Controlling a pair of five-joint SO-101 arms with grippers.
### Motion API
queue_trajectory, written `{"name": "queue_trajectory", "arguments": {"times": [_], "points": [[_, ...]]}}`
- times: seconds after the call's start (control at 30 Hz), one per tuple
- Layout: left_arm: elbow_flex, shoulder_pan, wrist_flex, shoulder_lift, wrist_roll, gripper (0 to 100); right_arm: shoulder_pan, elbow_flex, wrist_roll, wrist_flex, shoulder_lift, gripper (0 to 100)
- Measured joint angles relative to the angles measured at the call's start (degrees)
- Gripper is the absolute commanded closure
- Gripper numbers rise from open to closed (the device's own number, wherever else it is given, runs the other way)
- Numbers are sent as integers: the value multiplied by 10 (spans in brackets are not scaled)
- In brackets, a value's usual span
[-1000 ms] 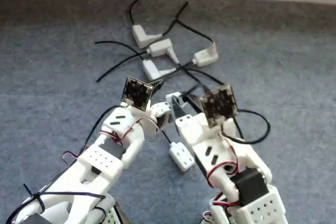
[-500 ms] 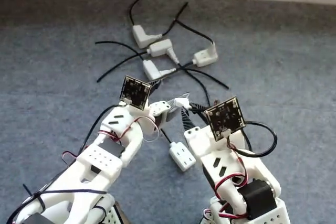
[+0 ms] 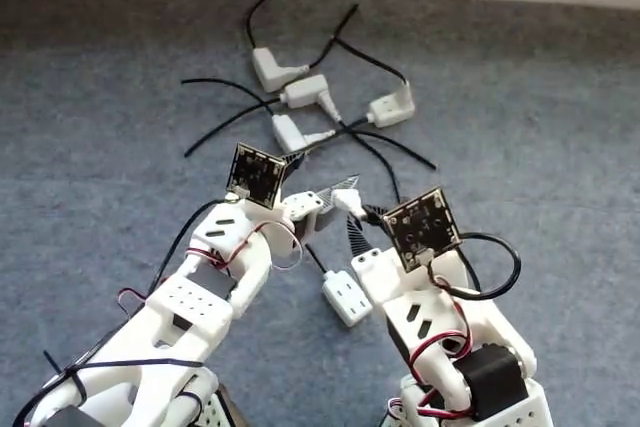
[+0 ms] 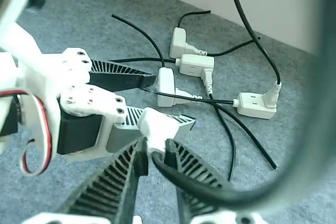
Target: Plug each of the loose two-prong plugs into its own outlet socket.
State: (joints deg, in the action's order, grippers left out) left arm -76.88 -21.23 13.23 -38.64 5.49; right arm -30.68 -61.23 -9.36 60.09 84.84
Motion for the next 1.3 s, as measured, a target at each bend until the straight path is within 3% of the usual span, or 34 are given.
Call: {"name": "queue_trajectory", "arguments": {"times": [0.6,0.83,1.07,1.3], "points": [[0,0,0,0,0,709,0,1,0,34,0,987],[0,2,0,0,0,709,76,37,-2,-21,-19,987],[0,34,0,0,0,709,151,188,13,-9,-172,988],[17,103,-33,0,0,709,185,383,91,120,-385,988]]}}
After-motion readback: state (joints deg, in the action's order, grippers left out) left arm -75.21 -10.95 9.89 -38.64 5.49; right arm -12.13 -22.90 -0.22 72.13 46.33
